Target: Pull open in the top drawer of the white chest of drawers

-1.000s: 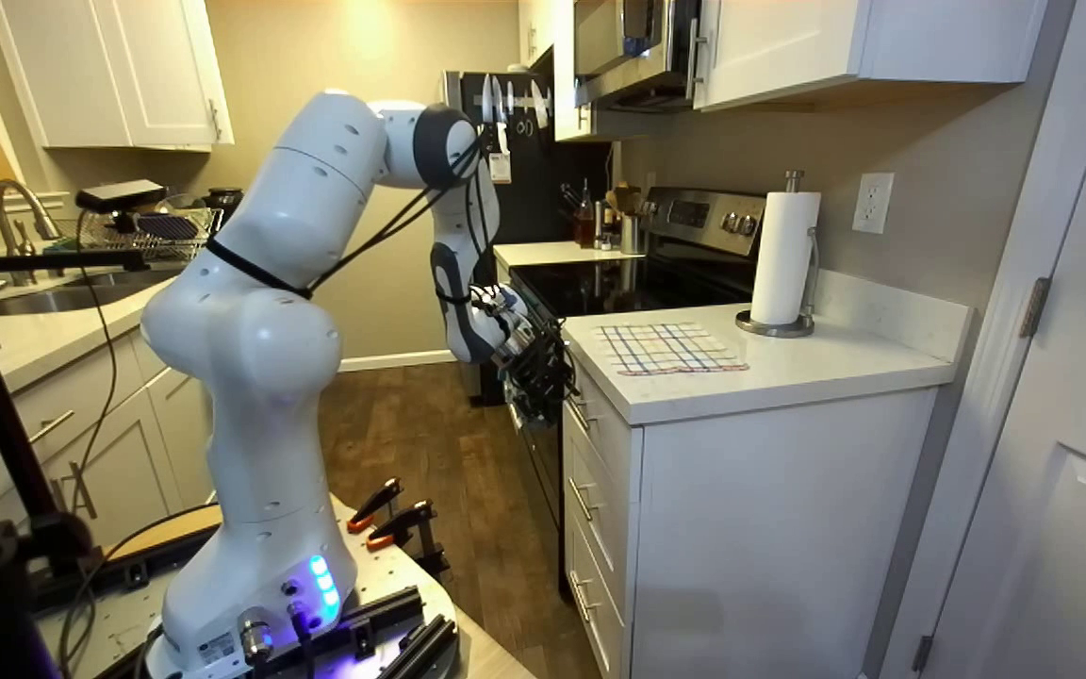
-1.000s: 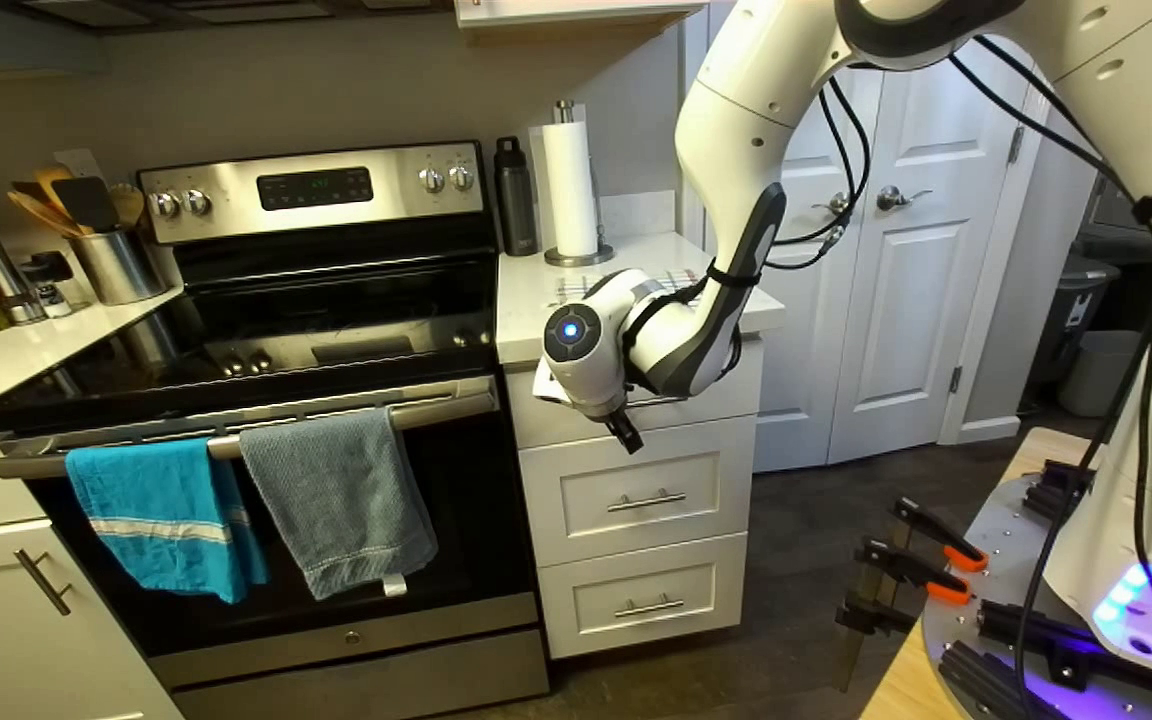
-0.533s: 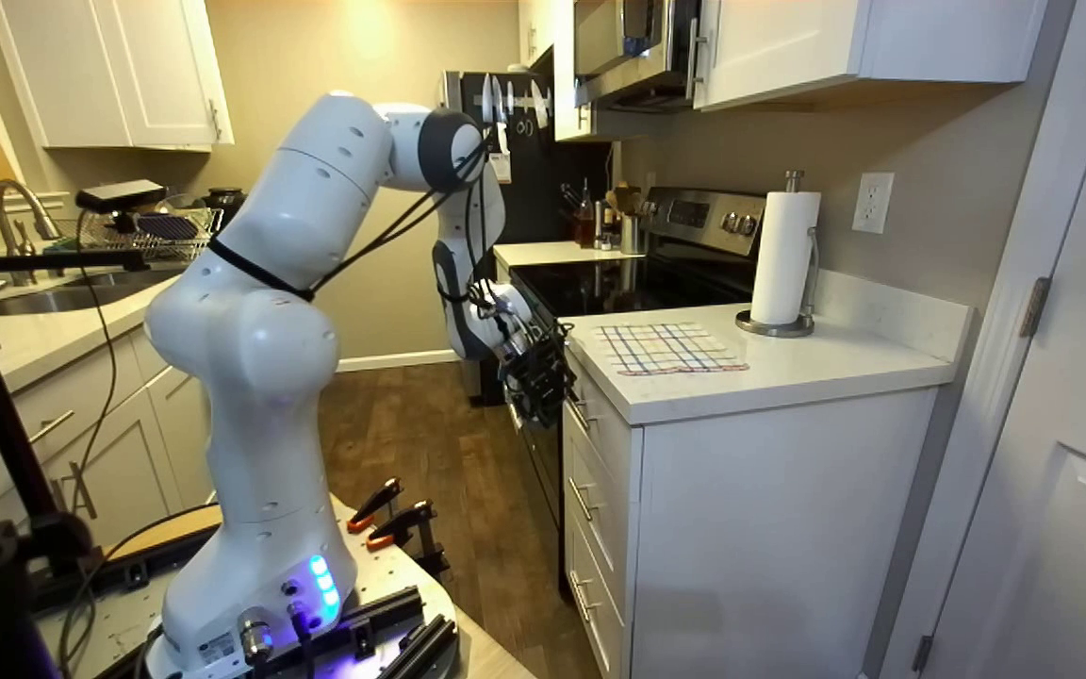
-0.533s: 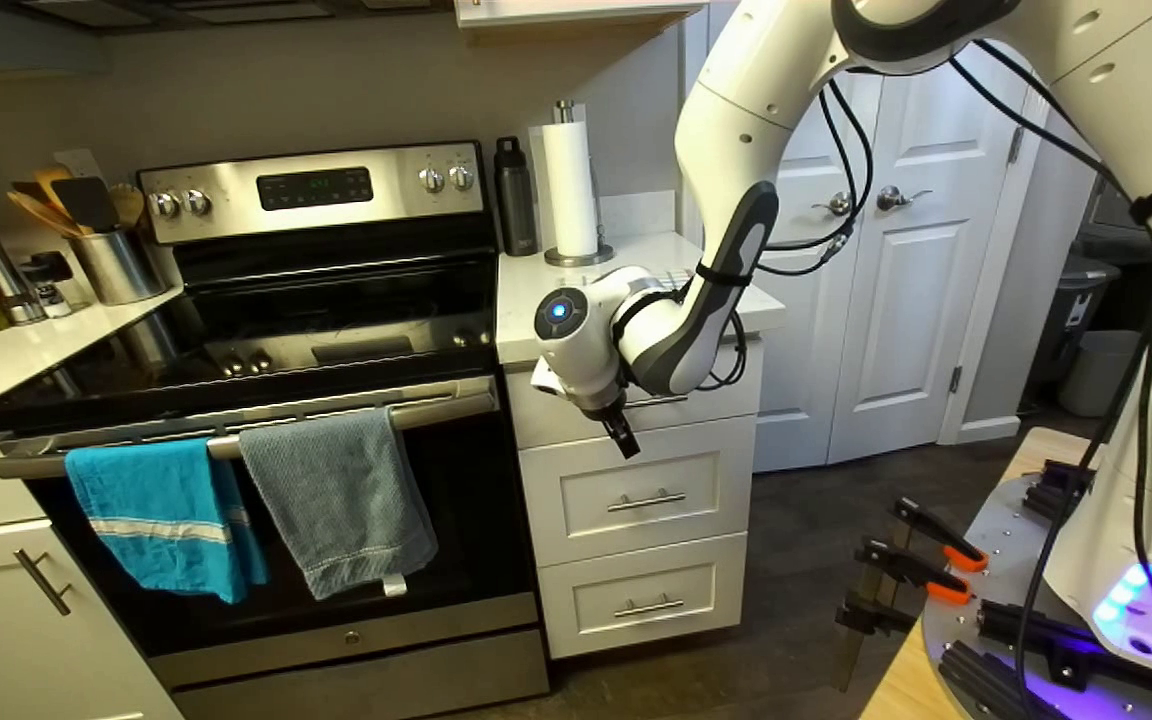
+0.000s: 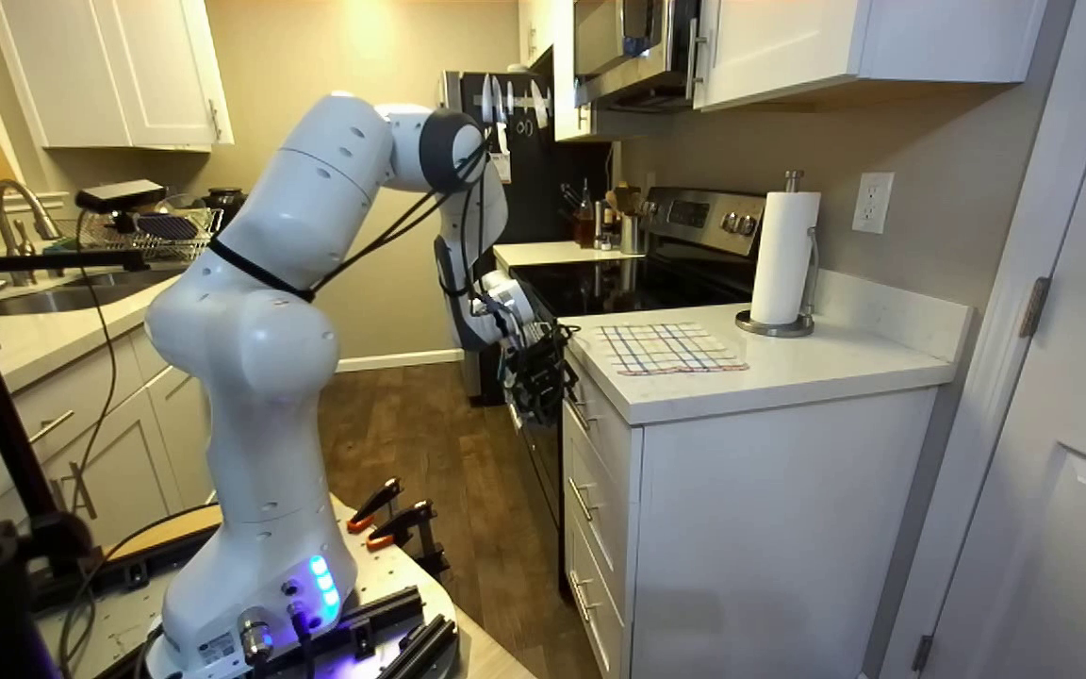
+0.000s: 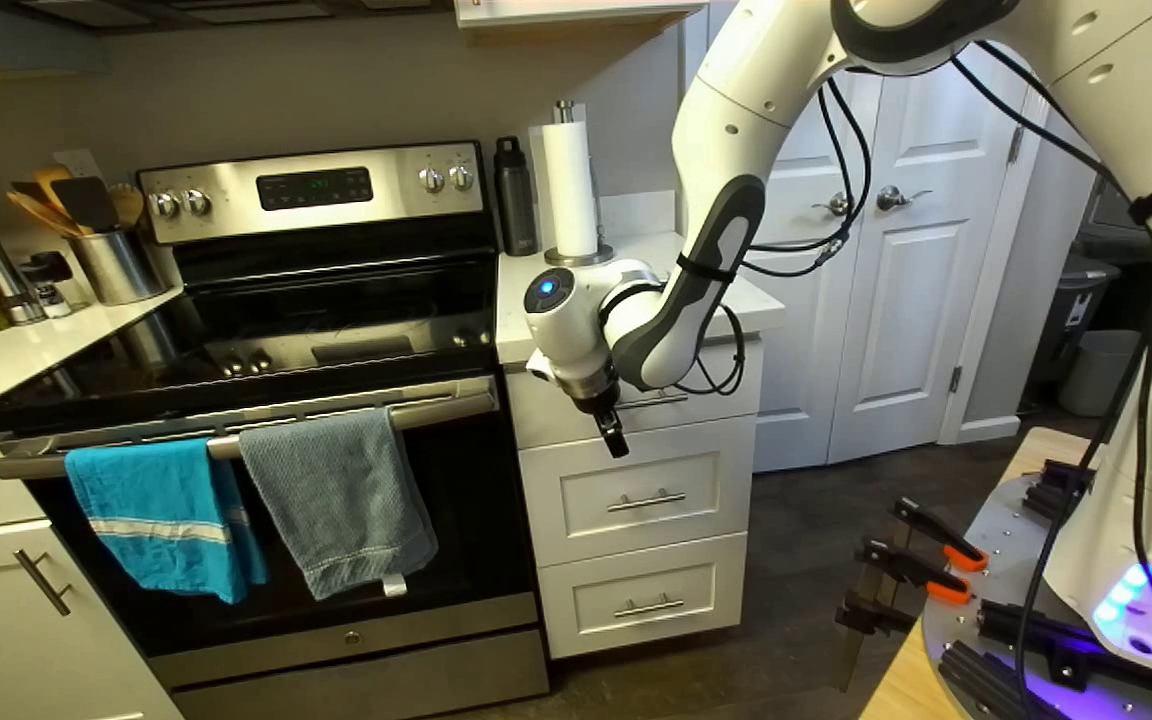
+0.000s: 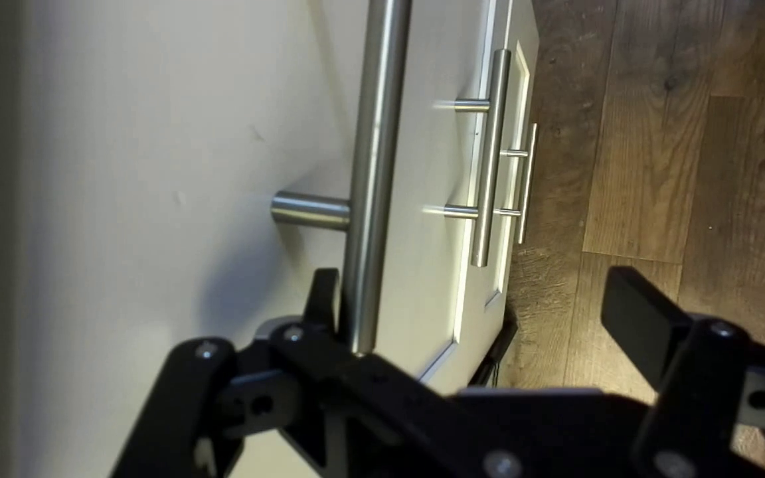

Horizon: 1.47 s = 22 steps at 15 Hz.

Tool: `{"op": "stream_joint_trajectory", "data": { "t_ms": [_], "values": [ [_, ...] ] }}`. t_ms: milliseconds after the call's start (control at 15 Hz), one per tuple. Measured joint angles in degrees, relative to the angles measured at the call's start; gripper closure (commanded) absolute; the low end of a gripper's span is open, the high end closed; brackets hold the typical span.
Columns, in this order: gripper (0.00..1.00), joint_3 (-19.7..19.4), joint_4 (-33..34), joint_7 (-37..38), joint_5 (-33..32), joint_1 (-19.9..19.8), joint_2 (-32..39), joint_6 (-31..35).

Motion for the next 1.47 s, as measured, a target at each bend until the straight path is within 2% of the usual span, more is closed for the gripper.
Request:
{"op": "stream_joint_trajectory", "data": {
  "t_ms": [667,1000,1133,1467],
  "values": [
    [0.00,-0.3,-1.5,-2.0,0.8,1.0,-1.0,0.2],
    [0.00,0.5,-6.7,-5.3,0.8,1.1,-4.0,3.0],
    [0.00,2.2,-10.0,-5.4,1.0,1.5,-5.7,3.0],
    [0.00,5.5,-18.8,-2.1,2.4,6.1,-10.9,2.0]
  ]
}}
